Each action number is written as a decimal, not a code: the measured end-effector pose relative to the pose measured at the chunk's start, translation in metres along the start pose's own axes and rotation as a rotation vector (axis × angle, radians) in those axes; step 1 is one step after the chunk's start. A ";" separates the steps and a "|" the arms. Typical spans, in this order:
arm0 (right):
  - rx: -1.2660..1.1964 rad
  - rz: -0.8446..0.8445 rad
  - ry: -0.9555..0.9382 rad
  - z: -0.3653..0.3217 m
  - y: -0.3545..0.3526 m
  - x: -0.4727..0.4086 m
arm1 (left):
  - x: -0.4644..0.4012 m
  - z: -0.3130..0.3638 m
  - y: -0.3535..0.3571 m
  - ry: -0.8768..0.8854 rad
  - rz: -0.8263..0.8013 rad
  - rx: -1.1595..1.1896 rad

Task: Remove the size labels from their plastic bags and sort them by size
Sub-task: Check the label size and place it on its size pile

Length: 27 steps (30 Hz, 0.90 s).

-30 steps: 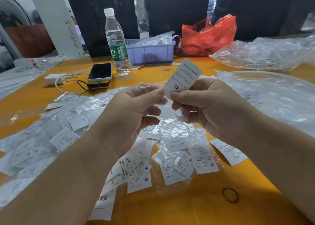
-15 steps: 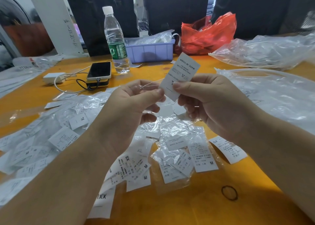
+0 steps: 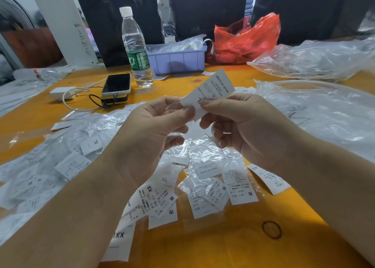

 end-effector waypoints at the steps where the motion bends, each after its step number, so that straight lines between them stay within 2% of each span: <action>1: 0.002 0.009 -0.007 -0.002 -0.002 0.000 | 0.000 0.000 0.000 -0.001 0.000 0.000; 4: 0.023 0.072 -0.044 -0.008 -0.008 0.000 | 0.000 0.000 -0.001 0.003 -0.009 0.009; 11: 0.047 0.060 -0.039 0.000 -0.003 0.001 | 0.000 0.003 -0.002 0.023 0.000 0.058; 18: -0.090 0.087 0.014 0.004 -0.008 -0.001 | 0.001 0.004 0.000 0.025 0.001 0.134; 22: -0.035 0.012 0.041 0.007 -0.002 -0.001 | 0.001 0.005 0.000 0.048 0.000 0.122; 27: 0.099 0.077 -0.018 -0.001 -0.008 -0.002 | 0.001 0.006 -0.002 0.068 -0.012 0.051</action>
Point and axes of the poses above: each hand's wrist, its own x-axis away from the middle knuckle, its own y-axis out of the palm, z = x × y, the point moved 7 cm from there along -x, towards the middle knuckle, and after that the axes turned 1 degree about y, right-handed, at the moved point
